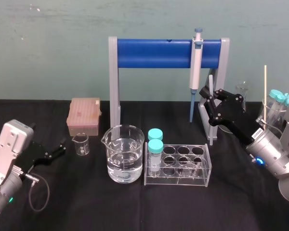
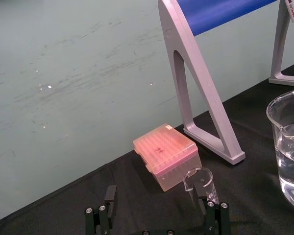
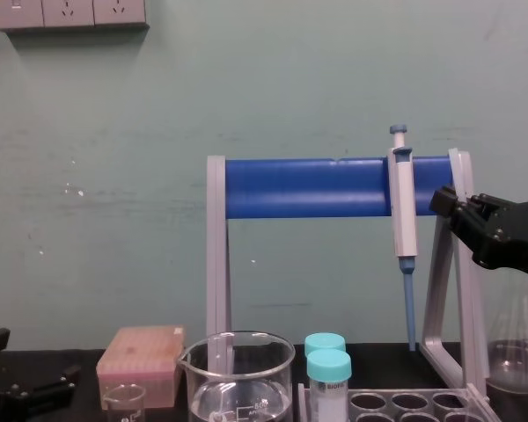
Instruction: Pick up the stirring rod with one hand, then place it down.
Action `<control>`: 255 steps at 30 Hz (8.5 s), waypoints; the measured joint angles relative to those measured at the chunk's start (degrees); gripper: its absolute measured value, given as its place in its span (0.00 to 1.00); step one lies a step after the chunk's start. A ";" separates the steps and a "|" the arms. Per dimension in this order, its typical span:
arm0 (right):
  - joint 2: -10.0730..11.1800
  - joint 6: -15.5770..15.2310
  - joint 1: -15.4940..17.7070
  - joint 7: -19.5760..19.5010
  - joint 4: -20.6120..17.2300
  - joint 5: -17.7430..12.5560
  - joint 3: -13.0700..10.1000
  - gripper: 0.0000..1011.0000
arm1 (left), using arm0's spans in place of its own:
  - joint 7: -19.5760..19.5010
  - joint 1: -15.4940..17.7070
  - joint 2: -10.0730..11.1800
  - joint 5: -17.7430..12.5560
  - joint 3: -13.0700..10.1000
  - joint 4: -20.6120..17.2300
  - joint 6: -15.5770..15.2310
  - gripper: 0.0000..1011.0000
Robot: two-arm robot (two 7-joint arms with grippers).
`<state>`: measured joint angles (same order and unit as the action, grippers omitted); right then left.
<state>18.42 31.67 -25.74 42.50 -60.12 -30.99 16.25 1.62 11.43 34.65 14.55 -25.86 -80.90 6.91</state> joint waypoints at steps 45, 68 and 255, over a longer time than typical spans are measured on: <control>0.00 0.01 -0.08 0.07 0.00 -0.08 0.09 0.07 | 0.00 0.00 0.00 0.00 0.00 0.00 0.00 0.99; 0.00 0.00 -0.08 0.07 0.00 -0.08 0.08 0.07 | 0.00 0.00 0.00 0.00 0.00 0.00 0.00 0.99; -1.60 -9.95 -5.31 10.08 11.67 -3.62 6.17 0.96 | 0.00 0.00 0.00 0.00 0.00 0.00 0.00 0.99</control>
<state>16.82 21.72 -31.05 52.59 -48.45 -34.61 22.43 1.62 11.43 34.64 14.55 -25.86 -80.90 6.91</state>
